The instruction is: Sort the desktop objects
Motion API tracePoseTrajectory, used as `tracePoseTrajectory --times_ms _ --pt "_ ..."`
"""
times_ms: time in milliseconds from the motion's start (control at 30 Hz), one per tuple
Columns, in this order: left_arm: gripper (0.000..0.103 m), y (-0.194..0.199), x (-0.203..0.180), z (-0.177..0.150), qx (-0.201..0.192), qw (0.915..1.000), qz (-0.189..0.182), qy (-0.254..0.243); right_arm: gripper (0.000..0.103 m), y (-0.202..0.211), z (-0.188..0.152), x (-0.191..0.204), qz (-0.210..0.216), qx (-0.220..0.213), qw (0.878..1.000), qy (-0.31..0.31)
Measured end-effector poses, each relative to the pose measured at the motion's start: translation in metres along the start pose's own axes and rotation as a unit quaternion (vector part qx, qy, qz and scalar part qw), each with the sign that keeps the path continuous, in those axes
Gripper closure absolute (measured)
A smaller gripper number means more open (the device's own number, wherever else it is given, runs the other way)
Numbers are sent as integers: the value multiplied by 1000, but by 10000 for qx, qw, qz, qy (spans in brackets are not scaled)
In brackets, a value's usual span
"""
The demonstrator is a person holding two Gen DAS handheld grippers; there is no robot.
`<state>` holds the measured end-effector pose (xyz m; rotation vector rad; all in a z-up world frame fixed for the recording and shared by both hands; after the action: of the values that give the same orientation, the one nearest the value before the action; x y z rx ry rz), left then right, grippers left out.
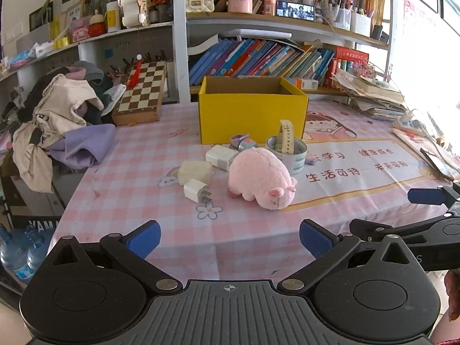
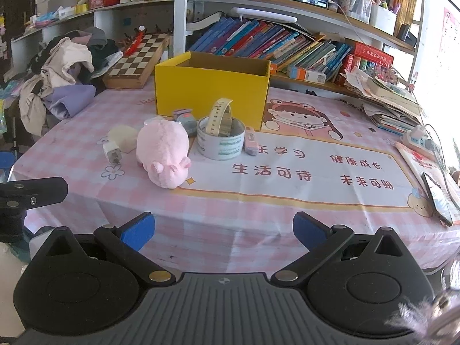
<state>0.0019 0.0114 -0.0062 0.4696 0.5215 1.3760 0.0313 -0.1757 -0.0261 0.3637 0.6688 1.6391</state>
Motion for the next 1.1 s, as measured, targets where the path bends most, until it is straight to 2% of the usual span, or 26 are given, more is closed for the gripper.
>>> tracePoseTrajectory --times_ms 1100 --pt "0 -4 -2 -1 112 9999 -50 -50 0 -4 0 0 16 16 10000 -59"
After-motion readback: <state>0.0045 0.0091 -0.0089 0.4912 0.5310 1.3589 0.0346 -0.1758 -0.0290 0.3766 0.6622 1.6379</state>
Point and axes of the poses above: each gripper's, at about its wrist camera, not at the fingertips, and y roughly against the way its jaws point, x to its left, z to its top, the point moved 1 cm from there along -y, roughly the way its jaws point, and after that the axes turned 7 degrees about -z, right-handed, at the moved point
